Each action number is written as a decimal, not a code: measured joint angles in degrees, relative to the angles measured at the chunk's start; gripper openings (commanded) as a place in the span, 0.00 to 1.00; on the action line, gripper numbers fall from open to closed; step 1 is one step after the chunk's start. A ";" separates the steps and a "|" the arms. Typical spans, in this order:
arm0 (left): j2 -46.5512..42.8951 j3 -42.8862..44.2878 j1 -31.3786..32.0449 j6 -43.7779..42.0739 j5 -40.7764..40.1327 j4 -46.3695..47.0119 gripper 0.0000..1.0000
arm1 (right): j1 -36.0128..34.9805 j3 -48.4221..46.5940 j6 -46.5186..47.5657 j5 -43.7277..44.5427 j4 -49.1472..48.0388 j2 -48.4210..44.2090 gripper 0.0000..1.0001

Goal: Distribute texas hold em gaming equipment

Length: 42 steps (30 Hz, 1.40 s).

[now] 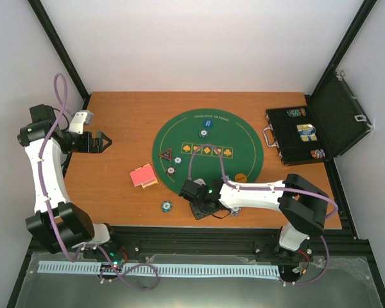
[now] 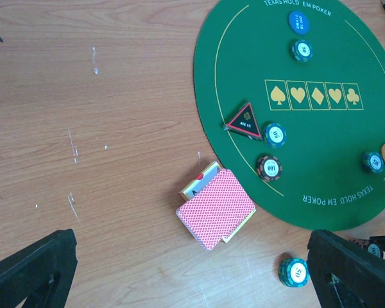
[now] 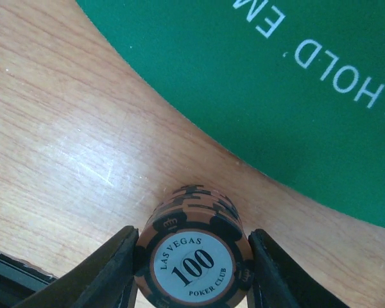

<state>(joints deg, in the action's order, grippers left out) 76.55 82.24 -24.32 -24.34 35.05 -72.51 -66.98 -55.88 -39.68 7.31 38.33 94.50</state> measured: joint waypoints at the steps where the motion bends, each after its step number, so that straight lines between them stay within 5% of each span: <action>1: 0.00 0.00 0.00 0.00 0.02 0.00 1.00 | 0.02 -0.15 0.02 0.09 0.24 0.00 0.35; 12: 0.00 0.00 0.00 -0.15 0.11 -0.17 1.00 | 2.12 -10.03 4.00 1.49 7.02 -0.15 0.34; 19: 0.00 0.00 0.00 -0.44 0.07 -0.68 1.00 | 17.00 -22.25 11.72 1.68 9.38 1.09 0.31; 28: 0.00 0.00 0.00 -0.87 -0.11 -0.83 1.00 | 34.42 -46.12 19.82 1.27 9.29 20.48 0.29; 35: 0.46 0.00 0.00 -1.07 -0.09 -0.83 1.00 | 40.02 -59.30 22.45 -0.02 11.72 35.28 0.29; 42: 1.20 0.00 0.00 -1.07 -0.09 -0.81 1.00 | 41.40 -62.86 23.41 -1.84 12.79 41.97 0.29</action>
<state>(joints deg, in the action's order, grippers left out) 77.76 82.24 -24.32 -25.41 34.96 -73.32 -25.58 -118.74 -16.27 5.48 51.11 136.46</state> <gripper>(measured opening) 0.996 0.425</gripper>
